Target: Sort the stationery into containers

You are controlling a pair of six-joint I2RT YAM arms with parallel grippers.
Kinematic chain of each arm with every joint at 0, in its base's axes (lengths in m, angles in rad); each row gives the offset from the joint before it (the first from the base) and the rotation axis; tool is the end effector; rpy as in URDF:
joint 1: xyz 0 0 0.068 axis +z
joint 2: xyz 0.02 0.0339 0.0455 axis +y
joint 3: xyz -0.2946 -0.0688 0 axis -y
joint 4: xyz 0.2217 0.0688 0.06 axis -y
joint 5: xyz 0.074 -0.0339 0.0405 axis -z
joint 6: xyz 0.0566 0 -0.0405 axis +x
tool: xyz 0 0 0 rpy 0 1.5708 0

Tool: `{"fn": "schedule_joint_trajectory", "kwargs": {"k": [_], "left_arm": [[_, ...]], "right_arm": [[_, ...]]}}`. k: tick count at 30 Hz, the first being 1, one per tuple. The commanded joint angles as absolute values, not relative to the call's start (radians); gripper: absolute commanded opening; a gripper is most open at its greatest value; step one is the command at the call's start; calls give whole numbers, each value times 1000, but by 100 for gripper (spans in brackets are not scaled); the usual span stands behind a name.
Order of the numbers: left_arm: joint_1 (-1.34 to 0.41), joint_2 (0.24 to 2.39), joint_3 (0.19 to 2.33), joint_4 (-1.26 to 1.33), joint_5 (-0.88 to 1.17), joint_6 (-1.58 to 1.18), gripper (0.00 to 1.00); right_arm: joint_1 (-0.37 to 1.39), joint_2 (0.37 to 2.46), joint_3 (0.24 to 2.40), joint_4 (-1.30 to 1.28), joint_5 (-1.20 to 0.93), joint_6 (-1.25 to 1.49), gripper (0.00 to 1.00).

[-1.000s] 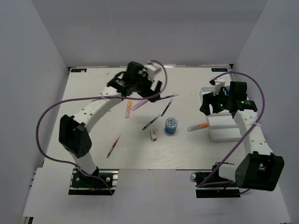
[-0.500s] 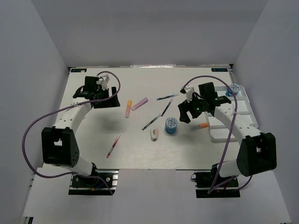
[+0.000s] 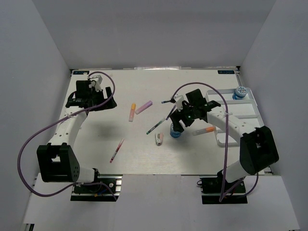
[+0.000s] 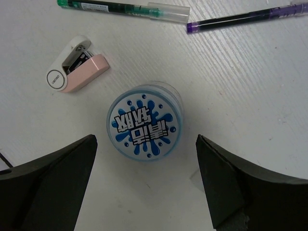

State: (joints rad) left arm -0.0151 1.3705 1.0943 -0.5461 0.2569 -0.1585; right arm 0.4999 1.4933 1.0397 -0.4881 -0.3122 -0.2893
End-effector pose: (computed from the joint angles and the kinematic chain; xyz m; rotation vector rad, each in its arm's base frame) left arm 0.2784 -0.0186 0.3051 -0.0503 2.3927 -0.3889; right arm 0.2532 0.1581 0.2606 -1.0828 2.2660 0.4783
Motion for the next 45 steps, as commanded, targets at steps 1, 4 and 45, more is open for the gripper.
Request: {"fn": "schedule_joint_trajectory", "kwargs": {"k": [1,4,45], "left_arm": [[-8,1371,1100,-535,290,-164,98],[-8,1373,1106,-540,299,-161,98],[-8,1381,1077,-512,341,-144,98]], "right_arm": [[529,1516,1071,-433,-262,-261,89],[543,1529,1066,-420,-244,-259,89],[476,1517,1284,-483,-170,-262,0]]}}
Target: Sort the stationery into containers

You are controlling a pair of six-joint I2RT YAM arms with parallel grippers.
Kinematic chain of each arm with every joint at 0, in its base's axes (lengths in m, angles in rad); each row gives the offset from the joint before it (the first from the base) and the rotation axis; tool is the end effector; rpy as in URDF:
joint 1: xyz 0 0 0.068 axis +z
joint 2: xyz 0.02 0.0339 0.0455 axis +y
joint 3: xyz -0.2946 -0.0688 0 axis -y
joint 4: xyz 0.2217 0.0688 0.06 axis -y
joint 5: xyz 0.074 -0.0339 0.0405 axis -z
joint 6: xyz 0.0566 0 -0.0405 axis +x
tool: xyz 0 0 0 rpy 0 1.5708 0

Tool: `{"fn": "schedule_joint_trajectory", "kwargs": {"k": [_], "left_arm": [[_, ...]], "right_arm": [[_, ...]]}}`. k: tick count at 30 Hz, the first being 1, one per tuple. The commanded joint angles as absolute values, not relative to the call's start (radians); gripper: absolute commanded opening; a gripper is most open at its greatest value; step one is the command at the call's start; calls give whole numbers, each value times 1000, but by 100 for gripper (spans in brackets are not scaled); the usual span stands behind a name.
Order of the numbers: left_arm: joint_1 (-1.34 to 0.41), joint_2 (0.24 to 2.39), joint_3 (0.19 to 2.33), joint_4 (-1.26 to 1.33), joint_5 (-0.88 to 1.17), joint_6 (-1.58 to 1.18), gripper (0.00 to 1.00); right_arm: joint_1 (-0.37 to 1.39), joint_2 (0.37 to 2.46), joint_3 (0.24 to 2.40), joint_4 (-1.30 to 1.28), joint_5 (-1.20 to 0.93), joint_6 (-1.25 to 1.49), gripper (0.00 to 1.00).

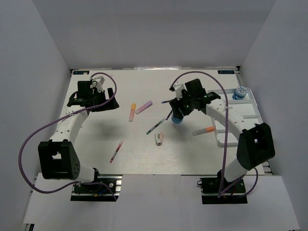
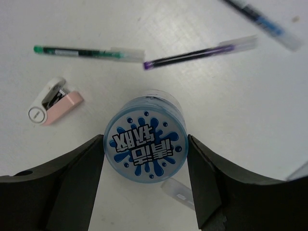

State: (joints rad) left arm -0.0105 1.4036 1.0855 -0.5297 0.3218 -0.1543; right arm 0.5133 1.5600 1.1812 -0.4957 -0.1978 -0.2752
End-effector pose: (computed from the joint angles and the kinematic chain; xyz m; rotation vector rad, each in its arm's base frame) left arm 0.2846 -0.0209 0.2959 -0.0256 2.4127 -0.4645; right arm 0.2803 0.1708 0.2825 -1.0231 2.2293 0.3472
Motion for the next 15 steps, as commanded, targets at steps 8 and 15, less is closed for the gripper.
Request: {"fn": "schedule_joint_trajectory", "kwargs": {"k": [8,15], "left_arm": [[-8,1411,1115,-520,354,-126,98],[-8,1440,1141,-515,354,-120,98]], "right_arm": [[250,1561,1432,-422,-78,-282,0],[39,1716,1617,-460,-115,-267,0]]}}
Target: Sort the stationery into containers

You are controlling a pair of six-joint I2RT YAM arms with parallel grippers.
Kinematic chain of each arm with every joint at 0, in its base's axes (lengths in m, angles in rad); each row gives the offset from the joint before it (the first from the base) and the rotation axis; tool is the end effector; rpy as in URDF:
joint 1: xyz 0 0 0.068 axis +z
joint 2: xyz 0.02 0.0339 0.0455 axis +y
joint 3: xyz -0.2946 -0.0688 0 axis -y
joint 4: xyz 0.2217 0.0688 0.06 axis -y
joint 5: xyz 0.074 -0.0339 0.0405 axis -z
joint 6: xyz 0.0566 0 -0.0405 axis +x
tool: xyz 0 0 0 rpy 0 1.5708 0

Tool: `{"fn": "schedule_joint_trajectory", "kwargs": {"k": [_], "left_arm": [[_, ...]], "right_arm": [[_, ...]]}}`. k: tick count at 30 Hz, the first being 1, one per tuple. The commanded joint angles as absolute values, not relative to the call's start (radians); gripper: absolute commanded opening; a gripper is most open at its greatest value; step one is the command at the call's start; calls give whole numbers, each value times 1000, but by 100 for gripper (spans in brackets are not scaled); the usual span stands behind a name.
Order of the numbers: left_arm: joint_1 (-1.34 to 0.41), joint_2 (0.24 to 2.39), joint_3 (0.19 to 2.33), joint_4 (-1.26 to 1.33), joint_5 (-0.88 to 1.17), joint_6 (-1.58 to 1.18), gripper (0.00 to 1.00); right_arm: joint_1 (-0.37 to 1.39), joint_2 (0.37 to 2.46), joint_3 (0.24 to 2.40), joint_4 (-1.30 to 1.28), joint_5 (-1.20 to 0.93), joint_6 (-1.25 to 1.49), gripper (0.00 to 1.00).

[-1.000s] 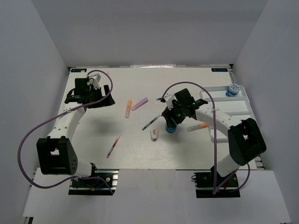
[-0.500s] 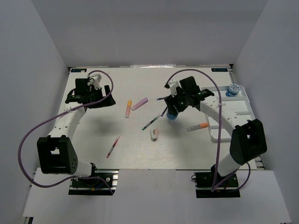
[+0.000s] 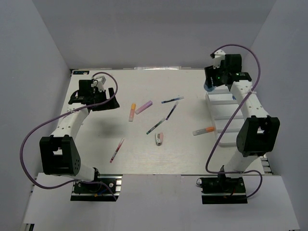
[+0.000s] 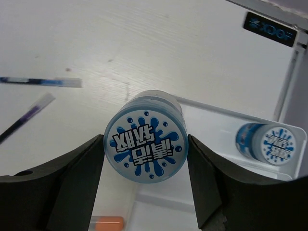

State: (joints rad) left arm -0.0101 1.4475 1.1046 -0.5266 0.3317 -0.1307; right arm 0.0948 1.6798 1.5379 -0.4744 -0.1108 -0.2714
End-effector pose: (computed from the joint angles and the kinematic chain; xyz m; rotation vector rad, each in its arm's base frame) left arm 0.2948 -0.0214 0.2904 0.0021 2.4307 -0.4675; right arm 0.3840 0.0428 0.3591 -0.4588 2.1341 0.0210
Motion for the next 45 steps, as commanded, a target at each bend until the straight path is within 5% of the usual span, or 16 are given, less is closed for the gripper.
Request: {"fn": "schedule_joint_trajectory", "kwargs": {"k": [1,45], "left_arm": [[-8,1445,1141,-515,357,-120,98],[-8,1480,1138,-515,373,-91,98]], "right_arm": [[11,1732,1626,-457,-124,-264,0],[-133,1963,1591,-354,-176,-256,0]]}}
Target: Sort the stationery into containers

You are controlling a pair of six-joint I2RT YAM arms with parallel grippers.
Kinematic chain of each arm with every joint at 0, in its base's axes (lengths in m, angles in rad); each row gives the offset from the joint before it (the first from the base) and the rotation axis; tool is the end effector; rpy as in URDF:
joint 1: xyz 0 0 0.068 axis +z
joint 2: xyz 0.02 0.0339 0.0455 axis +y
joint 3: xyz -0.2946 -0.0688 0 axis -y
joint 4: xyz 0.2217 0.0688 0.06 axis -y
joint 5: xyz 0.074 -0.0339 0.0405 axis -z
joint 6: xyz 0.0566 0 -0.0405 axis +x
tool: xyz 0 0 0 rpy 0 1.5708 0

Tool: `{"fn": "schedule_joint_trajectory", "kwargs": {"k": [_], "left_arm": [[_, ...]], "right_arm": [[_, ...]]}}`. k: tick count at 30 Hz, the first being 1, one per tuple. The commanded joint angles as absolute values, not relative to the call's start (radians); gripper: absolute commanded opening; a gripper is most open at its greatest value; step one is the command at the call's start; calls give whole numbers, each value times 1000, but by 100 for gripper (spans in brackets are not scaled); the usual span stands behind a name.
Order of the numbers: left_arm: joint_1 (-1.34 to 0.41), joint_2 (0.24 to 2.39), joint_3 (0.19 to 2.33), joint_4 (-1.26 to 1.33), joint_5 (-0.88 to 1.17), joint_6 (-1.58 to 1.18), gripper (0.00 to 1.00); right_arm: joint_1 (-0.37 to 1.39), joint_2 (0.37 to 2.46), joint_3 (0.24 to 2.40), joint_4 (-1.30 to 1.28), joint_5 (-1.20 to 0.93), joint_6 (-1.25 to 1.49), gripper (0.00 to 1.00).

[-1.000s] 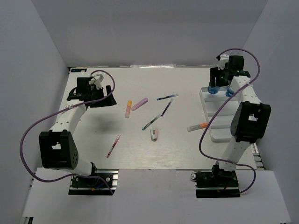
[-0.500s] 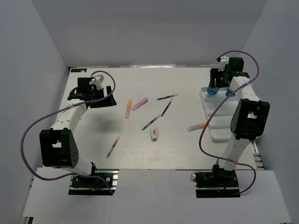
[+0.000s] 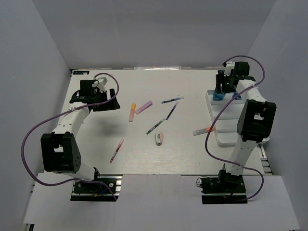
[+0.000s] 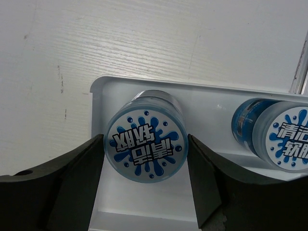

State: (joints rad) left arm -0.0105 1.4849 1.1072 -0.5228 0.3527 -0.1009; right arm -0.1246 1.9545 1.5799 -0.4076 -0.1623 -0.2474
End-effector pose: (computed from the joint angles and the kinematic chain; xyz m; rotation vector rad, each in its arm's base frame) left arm 0.3017 -0.0227 0.2814 0.0412 2.4551 -0.4836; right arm 0.4483 -0.0469 0.2699 -0.2225 2.3294 0.0070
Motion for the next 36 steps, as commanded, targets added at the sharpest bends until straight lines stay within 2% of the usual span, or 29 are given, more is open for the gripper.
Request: {"fn": "schedule_joint_trajectory", "kwargs": {"k": [1,4,6,7,8,10,11,12,13,16,20,29,32,33,36], "left_arm": [[-8,1480,1138,-520,373,-87,98],[-8,1480,1138,-522,373,-86,98],[-8,1479,1135,-519,374,-86,98],[-8,1480,1134,-518,376,-86,98],[-8,1480,1134,-515,376,-86,98],[-8,1479,1129,-515,380,-86,98],[-8,1479,1129,-515,380,-86,98],[-8,1480,1131,-515,383,-87,98],[-8,1480,1134,-518,391,-84,98],[-8,1473,1147,-531,428,-61,98],[-8,1448,1138,-523,456,-40,98],[-28,1338,1071,-503,459,83,98],[-28,1350,1066,-518,459,94,91],[-40,1361,1071,-528,463,98,86],[-75,1364,1054,-522,466,127,82]], "right_arm": [[-133,1963,1589,-354,-176,-258,0],[-140,1971,1588,-354,-176,-262,0],[-140,1977,1595,-360,-184,-267,5],[-140,1982,1597,-364,-189,-267,9],[-141,1989,1601,-371,-193,-267,25],[-141,1996,1606,-376,-201,-264,39],[-143,1999,1608,-376,-201,-264,51],[-143,2000,1611,-379,-199,-264,55],[-143,2003,1620,-380,-202,-264,65],[-143,2005,1641,-406,-206,-264,77],[-141,1988,1672,-429,-218,-267,87],[-133,1859,1741,-523,-293,-308,89],[-130,1772,1721,-557,-365,-333,89],[-123,1722,1685,-564,-382,-336,89],[-106,1585,1529,-560,-440,-353,89]]}}
